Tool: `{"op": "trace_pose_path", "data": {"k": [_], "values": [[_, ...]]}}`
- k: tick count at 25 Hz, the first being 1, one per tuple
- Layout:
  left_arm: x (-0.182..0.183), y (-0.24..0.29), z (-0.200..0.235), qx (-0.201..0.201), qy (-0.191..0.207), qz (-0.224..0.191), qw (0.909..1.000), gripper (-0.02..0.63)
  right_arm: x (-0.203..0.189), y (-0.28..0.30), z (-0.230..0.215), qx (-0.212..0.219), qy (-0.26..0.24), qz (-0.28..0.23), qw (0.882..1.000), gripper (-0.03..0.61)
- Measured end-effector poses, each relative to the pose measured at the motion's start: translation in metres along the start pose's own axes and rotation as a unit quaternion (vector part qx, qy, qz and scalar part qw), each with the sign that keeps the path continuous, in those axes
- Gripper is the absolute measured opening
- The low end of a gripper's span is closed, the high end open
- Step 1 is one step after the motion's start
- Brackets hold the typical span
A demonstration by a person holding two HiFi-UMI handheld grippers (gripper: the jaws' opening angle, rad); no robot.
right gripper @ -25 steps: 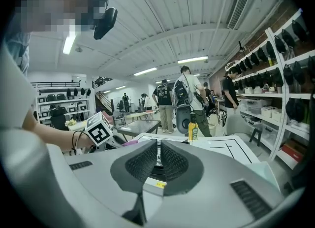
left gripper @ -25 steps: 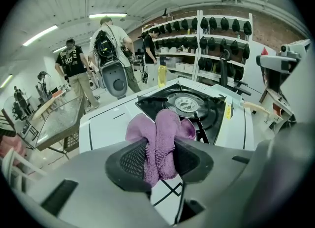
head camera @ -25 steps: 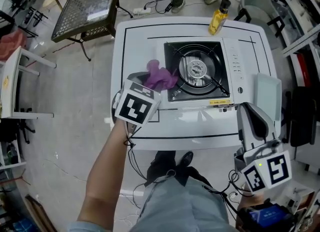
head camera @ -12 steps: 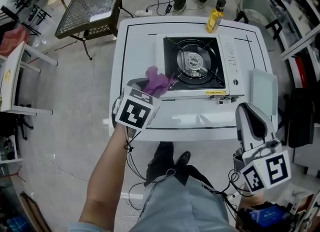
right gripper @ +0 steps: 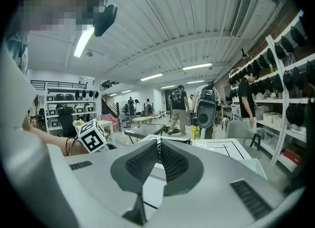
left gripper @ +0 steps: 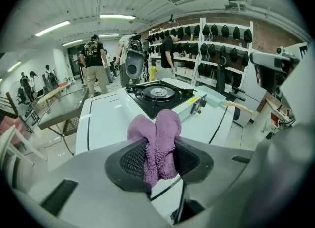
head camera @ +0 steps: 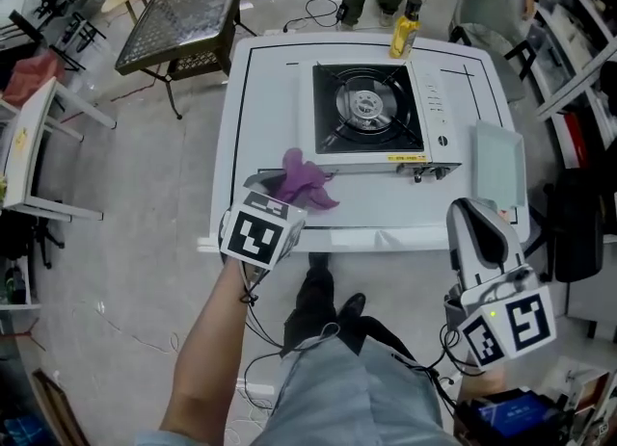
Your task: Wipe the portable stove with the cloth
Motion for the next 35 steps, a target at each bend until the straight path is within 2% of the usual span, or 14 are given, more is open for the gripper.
{"op": "trace_pose_path", "data": {"k": [5, 8, 11, 13, 15, 19, 21, 23, 25, 29, 32, 35], "values": [[-0.009, -0.045, -0.043, -0.010, -0.014, -0.031, 0.9994, 0.152, 0.008, -0.031, 0.014, 0.005, -0.007, -0.022, 1.000, 0.054], [0.007, -0.088, -0.058, 0.007, -0.022, -0.083, 0.9962, 0.152, 0.020, -0.045, 0.022, 0.010, -0.014, -0.037, 0.999, 0.054], [0.029, -0.137, -0.072, 0.024, -0.036, -0.157, 0.9867, 0.153, 0.031, -0.055, 0.028, 0.012, -0.020, -0.046, 0.999, 0.054], [0.046, -0.171, -0.079, 0.047, -0.036, -0.211, 0.9757, 0.153, 0.040, -0.061, 0.033, 0.013, -0.027, -0.052, 0.998, 0.054], [0.065, -0.202, -0.083, 0.074, -0.028, -0.266, 0.9607, 0.153, 0.050, -0.064, 0.038, 0.012, -0.034, -0.062, 0.997, 0.054], [0.086, -0.246, -0.087, 0.123, -0.007, -0.365, 0.9229, 0.153, 0.061, -0.060, 0.047, 0.008, -0.046, -0.084, 0.995, 0.054], [0.086, -0.252, -0.090, 0.144, -0.004, -0.396, 0.9069, 0.153, 0.057, -0.056, 0.049, -0.002, -0.051, -0.094, 0.994, 0.054], [0.078, -0.250, -0.091, 0.162, -0.018, -0.410, 0.8975, 0.153, 0.050, -0.050, 0.051, -0.009, -0.055, -0.101, 0.993, 0.054], [0.065, -0.243, -0.092, 0.172, -0.029, -0.409, 0.8958, 0.153, 0.043, -0.044, 0.054, -0.011, -0.058, -0.101, 0.993, 0.054], [0.046, -0.226, -0.096, 0.183, -0.021, -0.390, 0.9023, 0.153, 0.034, -0.043, 0.052, -0.021, -0.062, -0.103, 0.993, 0.054], [0.044, -0.221, -0.096, 0.188, -0.033, -0.376, 0.9068, 0.153, 0.037, -0.044, 0.049, -0.026, -0.068, -0.106, 0.992, 0.054], [0.047, -0.220, -0.096, 0.190, -0.034, -0.374, 0.9073, 0.153, 0.037, -0.044, 0.051, -0.028, -0.069, -0.109, 0.991, 0.054]]}}
Point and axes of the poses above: the fingertips, and each gripper's own axes: y forward along the fingers, z to its left, x out of its top, the point moved 5 cm from there along -y, backward along the fingers, and after that the axes turned 2 degrees about z, right-handed, at the moved point
